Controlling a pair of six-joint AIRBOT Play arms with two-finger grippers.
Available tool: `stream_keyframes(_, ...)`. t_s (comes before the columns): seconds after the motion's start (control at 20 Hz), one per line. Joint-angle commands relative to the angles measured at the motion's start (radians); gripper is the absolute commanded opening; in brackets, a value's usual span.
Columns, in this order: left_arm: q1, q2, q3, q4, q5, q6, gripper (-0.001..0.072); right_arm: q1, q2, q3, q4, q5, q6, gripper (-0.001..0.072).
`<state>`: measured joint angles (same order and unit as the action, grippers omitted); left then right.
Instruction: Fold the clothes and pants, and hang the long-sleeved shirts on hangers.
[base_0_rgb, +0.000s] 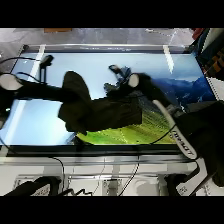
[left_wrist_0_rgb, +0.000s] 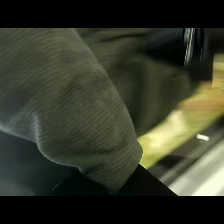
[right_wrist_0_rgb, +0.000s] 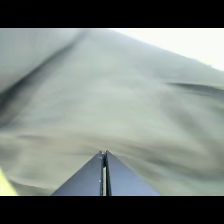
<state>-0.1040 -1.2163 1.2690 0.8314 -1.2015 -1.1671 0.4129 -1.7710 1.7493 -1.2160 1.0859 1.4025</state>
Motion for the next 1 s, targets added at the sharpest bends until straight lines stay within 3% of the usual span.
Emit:
stream_keyframes(0.0, -0.221, -0.146, 0.002, -0.19, 0.21, 0.003, 0.0015, -0.201, 0.111, 0.001, -0.021, 0.059, 0.0, 0.0036)
stream_keyframes(0.2, -0.504, -0.303, 0.002, -0.291, 0.663, 0.003, 0.0017, -0.356, 0.205, 0.001, -0.022, 0.073, 0.0, 0.0036)
stream_keyframes(0.25, -0.559, -0.333, 0.002, -0.298, 0.76, 0.003, 0.0059, -0.384, 0.216, 0.001, -0.022, 0.084, 0.0, 0.0037)
stream_keyframes(0.3, -0.61, -0.355, 0.002, -0.303, 0.838, 0.003, 0.035, -0.412, 0.222, 0.001, -0.024, 0.098, -0.003, 0.0037)
stream_keyframes(0.35, -0.648, -0.363, 0.002, -0.302, 0.877, 0.003, 0.072, -0.438, 0.222, 0.001, -0.034, 0.114, -0.013, 0.0037)
stream_keyframes(0.4, -0.669, -0.361, 0.002, -0.301, 0.897, 0.026, 0.0671, -0.461, 0.22, 0.001, -0.06, 0.122, -0.013, 0.0036)
stream_keyframes(0.6, -0.665, -0.301, 0.002, -0.284, 0.902, 0.214, 0.0671, -0.569, 0.218, -0.019, -0.161, 0.131, -0.015, 0.0036)
stream_keyframes(0.75, -0.607, -0.212, 0.002, -0.246, 0.902, 0.214, 0.0671, -0.671, 0.218, -0.124, -0.113, 0.158, -0.125, 0.0035)
stream_keyframes(0.85, -0.564, -0.154, 0.002, -0.208, 0.898, 0.214, 0.0671, -0.745, 0.218, -0.252, 0.057, 0.163, -0.228, 0.0034)
stream_keyframes(0.95, -0.525, -0.109, 0.002, -0.2, 0.894, 0.214, 0.0671, -0.808, 0.218, -0.416, 0.392, 0.182, -0.39, 0.0034)
